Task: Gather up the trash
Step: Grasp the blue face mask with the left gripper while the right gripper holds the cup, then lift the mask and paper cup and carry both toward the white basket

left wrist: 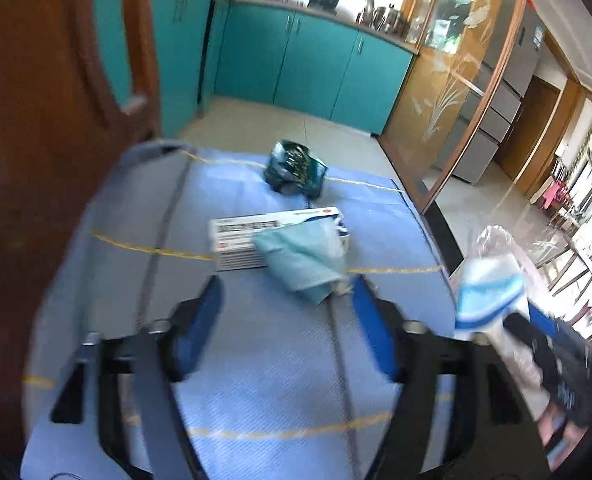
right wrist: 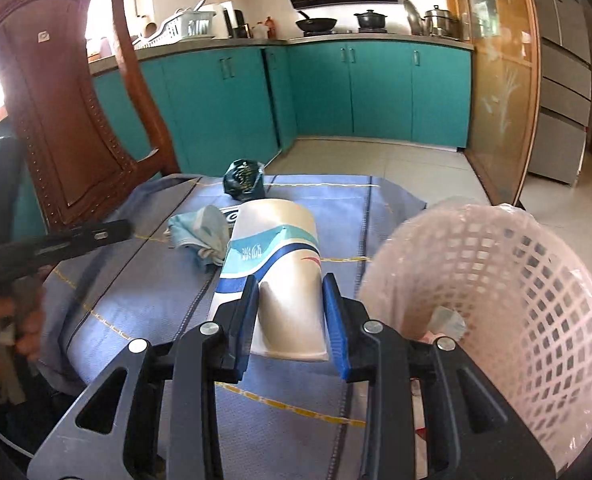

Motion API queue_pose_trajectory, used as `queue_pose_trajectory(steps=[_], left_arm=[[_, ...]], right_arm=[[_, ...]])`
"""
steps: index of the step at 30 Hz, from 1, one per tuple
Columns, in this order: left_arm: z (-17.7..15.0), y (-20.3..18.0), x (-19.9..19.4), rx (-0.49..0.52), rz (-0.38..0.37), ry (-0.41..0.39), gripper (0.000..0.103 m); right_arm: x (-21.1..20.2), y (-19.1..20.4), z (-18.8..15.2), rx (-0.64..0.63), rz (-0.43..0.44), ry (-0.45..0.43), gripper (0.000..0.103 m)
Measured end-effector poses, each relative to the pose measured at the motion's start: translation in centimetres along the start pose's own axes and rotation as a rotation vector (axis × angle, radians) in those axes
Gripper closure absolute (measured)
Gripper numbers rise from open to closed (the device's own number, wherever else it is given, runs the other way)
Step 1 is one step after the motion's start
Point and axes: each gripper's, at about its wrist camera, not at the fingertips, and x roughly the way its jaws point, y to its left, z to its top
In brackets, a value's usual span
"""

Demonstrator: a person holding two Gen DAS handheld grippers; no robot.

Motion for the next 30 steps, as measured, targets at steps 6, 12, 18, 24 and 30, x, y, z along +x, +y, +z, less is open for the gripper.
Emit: queue_pose_trajectory(steps=[6,12,18,24,30], left_arm=[[1.1,-3.1,5.5,-0.011,0.084,0.064,0.021],[-0.5,-2.0,7.1,-0.025,0.092,0.102,0.087],[-2.2,-0.7,1.9,-0.01,0.092,-0.004,0.09],[-4.4,-1.0,-4.0,0.083,0.176,-0.126,0.09],[-5.1,-0.3,-7.1,0.126,0.235,-0.178,0.09]], right_arm=[[0.0,-0.4,0.1,0.01,-0.005,0.002,0.07],[0.0,0.2,-0.1,-0.009,-0.005,0.005,0.07],[0.3,1.4,-0.1,-0.038,0.002,0.012,0.07],[1.1,3.1,-0.2,-0.075,0.002,0.03,0.07],[1.5,5.6,-0.2,-0.141,0.001,0.027,0.07]])
